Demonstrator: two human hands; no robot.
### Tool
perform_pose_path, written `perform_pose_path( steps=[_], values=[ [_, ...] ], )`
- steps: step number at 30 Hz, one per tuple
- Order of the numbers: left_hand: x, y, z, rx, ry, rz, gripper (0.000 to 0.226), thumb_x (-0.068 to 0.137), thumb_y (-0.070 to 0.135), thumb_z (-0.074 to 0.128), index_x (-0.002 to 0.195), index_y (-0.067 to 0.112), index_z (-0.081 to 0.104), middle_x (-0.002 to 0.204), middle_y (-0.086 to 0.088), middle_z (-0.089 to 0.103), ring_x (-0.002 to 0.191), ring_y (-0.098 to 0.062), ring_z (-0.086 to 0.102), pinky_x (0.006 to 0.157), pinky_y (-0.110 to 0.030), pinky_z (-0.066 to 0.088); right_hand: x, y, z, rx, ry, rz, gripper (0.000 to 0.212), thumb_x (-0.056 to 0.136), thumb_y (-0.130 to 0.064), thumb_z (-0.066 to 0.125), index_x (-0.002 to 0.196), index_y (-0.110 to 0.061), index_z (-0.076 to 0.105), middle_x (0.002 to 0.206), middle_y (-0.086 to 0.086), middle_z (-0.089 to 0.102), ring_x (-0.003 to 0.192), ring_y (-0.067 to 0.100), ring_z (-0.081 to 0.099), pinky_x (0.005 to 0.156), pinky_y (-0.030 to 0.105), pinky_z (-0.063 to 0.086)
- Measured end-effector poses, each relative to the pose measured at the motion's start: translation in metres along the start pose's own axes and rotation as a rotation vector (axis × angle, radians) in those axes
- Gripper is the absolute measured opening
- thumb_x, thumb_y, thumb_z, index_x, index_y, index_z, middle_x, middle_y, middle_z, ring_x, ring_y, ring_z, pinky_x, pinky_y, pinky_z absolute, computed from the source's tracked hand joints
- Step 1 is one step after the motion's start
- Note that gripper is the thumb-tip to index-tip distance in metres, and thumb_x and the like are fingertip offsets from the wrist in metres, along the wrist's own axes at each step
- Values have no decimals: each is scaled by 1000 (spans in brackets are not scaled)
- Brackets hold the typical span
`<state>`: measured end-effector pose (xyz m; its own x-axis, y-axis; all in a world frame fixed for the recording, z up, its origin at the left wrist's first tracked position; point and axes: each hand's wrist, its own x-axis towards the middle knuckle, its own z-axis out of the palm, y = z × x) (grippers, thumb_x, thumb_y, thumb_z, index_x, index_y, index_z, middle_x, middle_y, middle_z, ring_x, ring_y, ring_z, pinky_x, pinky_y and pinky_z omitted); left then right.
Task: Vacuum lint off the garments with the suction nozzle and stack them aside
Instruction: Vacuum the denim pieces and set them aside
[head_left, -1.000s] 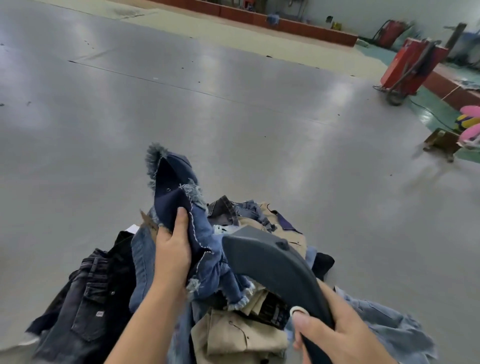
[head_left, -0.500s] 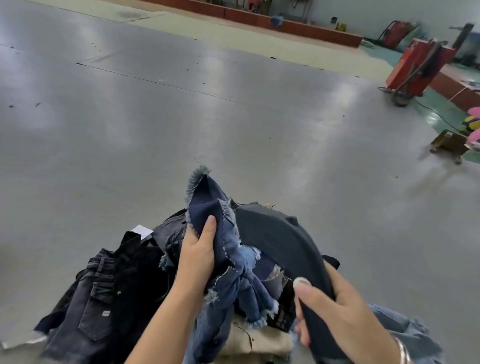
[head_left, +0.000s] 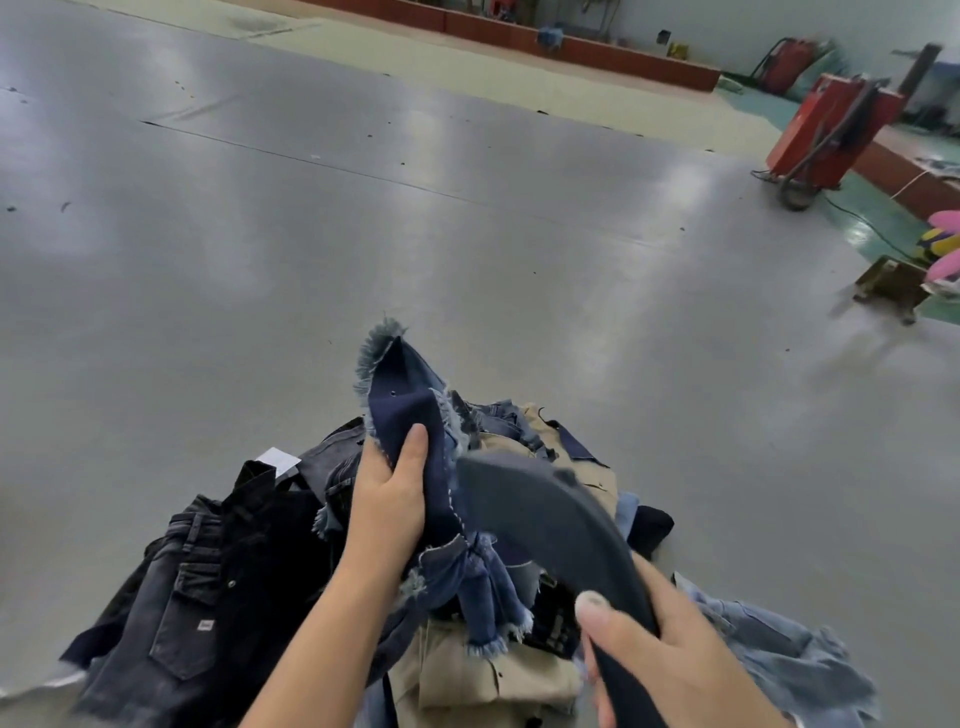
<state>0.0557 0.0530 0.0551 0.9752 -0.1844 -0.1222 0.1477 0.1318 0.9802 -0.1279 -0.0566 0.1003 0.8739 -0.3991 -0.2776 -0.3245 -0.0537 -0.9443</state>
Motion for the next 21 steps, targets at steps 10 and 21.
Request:
perform_pose_path(
  steps=[10, 21],
  values=[
    [-8, -5, 6, -11, -66, 7, 23, 98, 18, 49, 121, 17, 53, 110, 2, 64, 101, -9, 60, 84, -16, 47, 4, 3, 2, 50, 45, 20, 32, 67, -44, 69, 98, -52, 62, 71, -3, 69, 60, 16, 64, 63, 31, 49],
    [-7, -13, 13, -23, -58, -63, 14, 98, 27, 50, 109, 23, 56, 102, 6, 66, 93, -7, 63, 74, -14, 46, 8, 5, 4, 178, 81, 36, 33, 68, -40, 72, 97, -27, 62, 59, 12, 60, 43, 29, 56, 45, 31, 47]
  ],
)
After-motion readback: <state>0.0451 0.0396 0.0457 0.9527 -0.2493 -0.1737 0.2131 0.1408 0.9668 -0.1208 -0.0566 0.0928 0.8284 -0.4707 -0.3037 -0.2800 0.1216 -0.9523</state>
